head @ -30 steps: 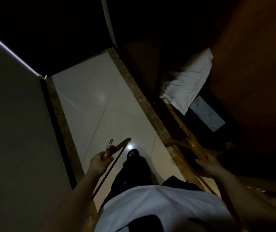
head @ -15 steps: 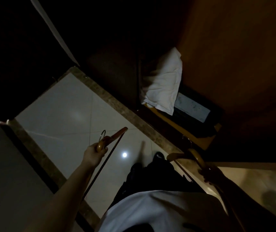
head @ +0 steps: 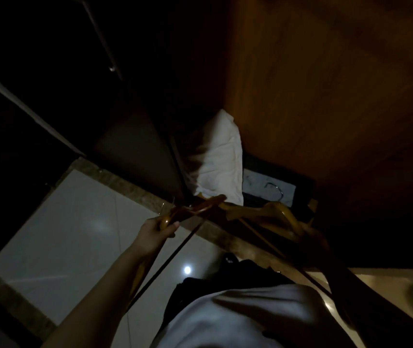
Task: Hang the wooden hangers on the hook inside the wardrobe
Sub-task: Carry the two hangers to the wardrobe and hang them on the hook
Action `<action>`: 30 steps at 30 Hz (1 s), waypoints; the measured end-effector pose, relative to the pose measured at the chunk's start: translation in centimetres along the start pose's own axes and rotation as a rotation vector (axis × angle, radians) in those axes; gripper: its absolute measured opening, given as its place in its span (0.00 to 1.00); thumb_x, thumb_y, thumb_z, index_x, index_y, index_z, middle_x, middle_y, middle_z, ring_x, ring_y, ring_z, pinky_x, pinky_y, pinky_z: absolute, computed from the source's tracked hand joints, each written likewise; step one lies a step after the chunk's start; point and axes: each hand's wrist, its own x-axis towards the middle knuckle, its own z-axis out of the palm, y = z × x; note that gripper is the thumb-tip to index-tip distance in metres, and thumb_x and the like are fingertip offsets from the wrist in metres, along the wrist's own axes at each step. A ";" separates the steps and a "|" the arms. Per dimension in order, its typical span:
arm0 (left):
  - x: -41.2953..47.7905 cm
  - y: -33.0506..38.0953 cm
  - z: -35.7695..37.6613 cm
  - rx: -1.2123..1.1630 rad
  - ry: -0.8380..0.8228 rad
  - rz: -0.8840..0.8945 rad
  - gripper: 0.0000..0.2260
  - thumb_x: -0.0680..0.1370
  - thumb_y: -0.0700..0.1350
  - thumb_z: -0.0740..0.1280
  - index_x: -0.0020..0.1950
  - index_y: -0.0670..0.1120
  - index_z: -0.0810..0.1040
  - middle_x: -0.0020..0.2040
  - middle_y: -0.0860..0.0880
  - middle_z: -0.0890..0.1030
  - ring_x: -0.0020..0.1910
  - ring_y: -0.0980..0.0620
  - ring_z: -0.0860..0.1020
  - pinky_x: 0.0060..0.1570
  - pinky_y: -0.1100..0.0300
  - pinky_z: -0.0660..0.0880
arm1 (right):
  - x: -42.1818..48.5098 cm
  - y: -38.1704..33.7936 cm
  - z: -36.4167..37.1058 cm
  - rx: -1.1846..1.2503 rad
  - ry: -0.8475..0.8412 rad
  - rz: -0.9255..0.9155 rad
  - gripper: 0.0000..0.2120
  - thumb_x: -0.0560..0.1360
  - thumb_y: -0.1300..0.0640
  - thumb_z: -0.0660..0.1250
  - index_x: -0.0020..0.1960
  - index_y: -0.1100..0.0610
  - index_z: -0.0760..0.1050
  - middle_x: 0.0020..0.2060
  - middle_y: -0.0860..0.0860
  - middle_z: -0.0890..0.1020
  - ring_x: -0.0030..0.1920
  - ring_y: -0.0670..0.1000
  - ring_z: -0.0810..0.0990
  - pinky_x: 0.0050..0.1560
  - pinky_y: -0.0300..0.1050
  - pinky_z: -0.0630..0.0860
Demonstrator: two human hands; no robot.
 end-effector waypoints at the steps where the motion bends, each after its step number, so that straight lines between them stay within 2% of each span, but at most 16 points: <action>1: 0.7 1.3 -0.4 0.002 -0.051 0.015 0.10 0.77 0.47 0.66 0.52 0.41 0.79 0.47 0.43 0.81 0.44 0.51 0.80 0.39 0.69 0.76 | 0.6 -0.9 -1.6 0.069 -0.016 0.078 0.14 0.82 0.57 0.47 0.52 0.60 0.70 0.43 0.56 0.74 0.37 0.54 0.79 0.34 0.44 0.79; 2: 1.5 2.4 -0.8 0.000 -0.100 0.030 0.11 0.78 0.47 0.64 0.53 0.41 0.79 0.48 0.41 0.81 0.46 0.49 0.80 0.41 0.67 0.76 | 1.4 -2.1 -3.1 0.161 -0.036 0.177 0.15 0.82 0.54 0.47 0.54 0.60 0.70 0.46 0.55 0.77 0.39 0.53 0.81 0.36 0.45 0.80; 4: 2.9 5.2 -1.9 0.000 -0.196 0.060 0.14 0.78 0.50 0.63 0.53 0.40 0.79 0.50 0.36 0.80 0.49 0.42 0.80 0.48 0.56 0.76 | 2.7 -2.9 -5.1 0.094 0.187 0.256 0.20 0.79 0.48 0.54 0.63 0.60 0.71 0.53 0.53 0.80 0.49 0.52 0.81 0.48 0.47 0.78; 6: 4.3 8.4 -3.0 -0.020 -0.292 0.104 0.19 0.75 0.55 0.65 0.55 0.41 0.79 0.52 0.38 0.81 0.52 0.42 0.81 0.53 0.51 0.77 | 3.5 -2.9 -7.4 0.183 0.168 0.416 0.28 0.73 0.41 0.57 0.66 0.56 0.71 0.56 0.56 0.79 0.56 0.57 0.79 0.57 0.54 0.74; 8: 5.4 12.1 -3.9 -0.027 -0.358 0.161 0.21 0.73 0.58 0.67 0.57 0.43 0.79 0.53 0.42 0.83 0.53 0.45 0.82 0.52 0.52 0.79 | 4.8 -4.3 -11.0 0.196 0.115 0.535 0.25 0.74 0.42 0.58 0.68 0.52 0.68 0.58 0.56 0.78 0.59 0.60 0.76 0.61 0.57 0.71; 11: 6.4 17.0 -4.8 -0.046 -0.415 0.252 0.26 0.67 0.61 0.71 0.58 0.46 0.79 0.53 0.42 0.83 0.53 0.43 0.82 0.52 0.50 0.79 | 6.2 -5.9 -15.4 0.212 0.126 0.692 0.22 0.78 0.49 0.60 0.71 0.52 0.64 0.61 0.57 0.75 0.64 0.61 0.71 0.64 0.58 0.66; 12: 6.5 18.4 -5.2 -0.026 -0.428 0.294 0.27 0.65 0.62 0.71 0.57 0.47 0.79 0.53 0.42 0.83 0.51 0.43 0.83 0.51 0.49 0.79 | 6.5 -6.2 -16.7 0.216 0.165 0.691 0.22 0.78 0.49 0.60 0.70 0.52 0.65 0.60 0.57 0.76 0.64 0.61 0.72 0.64 0.58 0.66; 13: 6.6 19.9 -5.6 -0.002 -0.438 0.344 0.24 0.67 0.61 0.70 0.56 0.48 0.78 0.52 0.42 0.83 0.48 0.45 0.83 0.49 0.50 0.79 | 6.7 -6.6 -17.9 0.212 0.208 0.691 0.21 0.78 0.49 0.60 0.70 0.52 0.65 0.59 0.57 0.77 0.63 0.61 0.72 0.63 0.57 0.67; 16: 6.7 23.6 -6.6 0.038 -0.453 0.462 0.08 0.77 0.50 0.62 0.54 0.51 0.75 0.49 0.43 0.82 0.40 0.51 0.84 0.37 0.58 0.80 | 6.9 -8.3 -21.2 0.167 0.325 0.655 0.21 0.78 0.49 0.60 0.69 0.53 0.66 0.57 0.56 0.78 0.61 0.61 0.74 0.62 0.57 0.68; 19: 6.2 26.8 -7.8 0.051 -0.470 0.587 0.06 0.79 0.47 0.59 0.53 0.48 0.73 0.49 0.41 0.81 0.38 0.51 0.84 0.31 0.61 0.78 | 7.3 -10.4 -24.2 0.120 0.426 0.643 0.22 0.77 0.50 0.62 0.69 0.53 0.66 0.59 0.57 0.78 0.62 0.62 0.74 0.63 0.59 0.69; 22: 5.0 30.0 -8.8 0.092 -0.497 0.709 0.06 0.79 0.48 0.60 0.52 0.46 0.71 0.47 0.42 0.82 0.40 0.47 0.84 0.32 0.59 0.78 | 7.7 -12.2 -27.1 0.070 0.498 0.596 0.22 0.76 0.49 0.62 0.69 0.52 0.66 0.60 0.57 0.77 0.62 0.62 0.74 0.63 0.62 0.70; 25: 3.6 33.0 -9.3 0.113 -0.541 0.796 0.06 0.79 0.47 0.61 0.51 0.44 0.71 0.46 0.45 0.80 0.39 0.48 0.84 0.33 0.61 0.78 | 8.4 -14.3 -30.1 0.033 0.523 0.573 0.20 0.76 0.48 0.62 0.67 0.50 0.66 0.56 0.54 0.78 0.59 0.60 0.76 0.59 0.62 0.72; 28: 1.9 35.8 -9.7 0.134 -0.533 0.902 0.10 0.79 0.47 0.61 0.54 0.42 0.71 0.48 0.43 0.80 0.46 0.43 0.84 0.43 0.48 0.77 | 8.9 -16.2 -33.1 0.005 0.535 0.512 0.19 0.76 0.47 0.61 0.65 0.48 0.67 0.53 0.52 0.79 0.56 0.57 0.78 0.57 0.63 0.74; 30: 0.8 37.7 -9.9 0.156 -0.501 0.983 0.11 0.79 0.48 0.61 0.55 0.41 0.73 0.48 0.43 0.80 0.47 0.43 0.82 0.49 0.44 0.77 | 9.0 -17.0 -35.1 0.005 0.553 0.459 0.20 0.75 0.45 0.62 0.66 0.48 0.67 0.55 0.51 0.79 0.57 0.57 0.77 0.57 0.63 0.74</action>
